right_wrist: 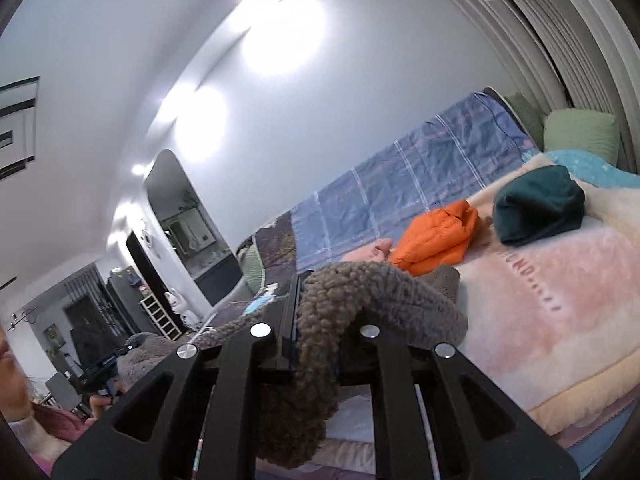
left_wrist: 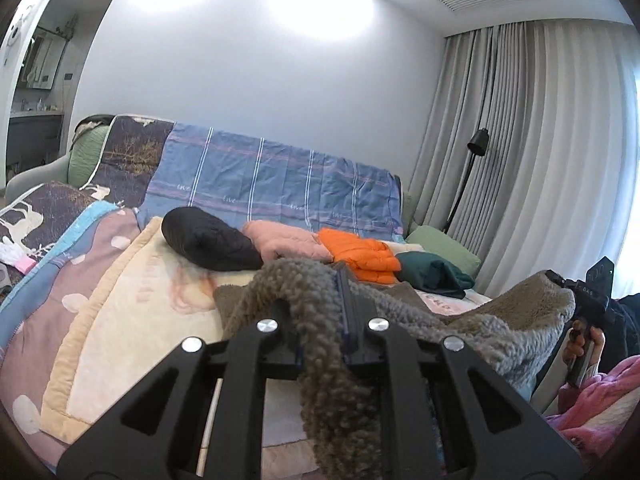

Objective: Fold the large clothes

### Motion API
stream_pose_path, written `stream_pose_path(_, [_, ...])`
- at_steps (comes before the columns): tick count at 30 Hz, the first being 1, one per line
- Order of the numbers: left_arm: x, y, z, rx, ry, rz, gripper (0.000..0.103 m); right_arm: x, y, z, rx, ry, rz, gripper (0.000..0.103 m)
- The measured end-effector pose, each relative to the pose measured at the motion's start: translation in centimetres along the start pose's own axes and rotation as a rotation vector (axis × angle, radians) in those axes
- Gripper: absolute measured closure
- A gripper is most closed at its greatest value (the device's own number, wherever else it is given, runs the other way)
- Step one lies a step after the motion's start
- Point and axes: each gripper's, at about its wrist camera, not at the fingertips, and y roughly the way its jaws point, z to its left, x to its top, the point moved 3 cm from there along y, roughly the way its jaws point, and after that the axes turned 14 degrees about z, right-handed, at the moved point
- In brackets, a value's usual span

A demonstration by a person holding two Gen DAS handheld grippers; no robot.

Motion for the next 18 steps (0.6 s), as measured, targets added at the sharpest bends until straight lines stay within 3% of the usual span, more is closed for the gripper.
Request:
stream_pose_path(5, [-0.6,3.7,2.6,0.035,-0.093,0.080,0.089,-0.2,3.8,-3.0,-0.072,0.069,0.041,0.091])
stream_pose_path(9, [-0.3,5.6,3.4,0.071,-0.105,0.082,0.089,0.6,6.0,-3.6,-0.089,0.048,0.026,0.091])
stream_pose_path(18, [4.0,11.9,5.8,0.105,-0.109,0.118,0.089,5.5,12.9,-5.9,-0.136,0.038,0.040,0.091])
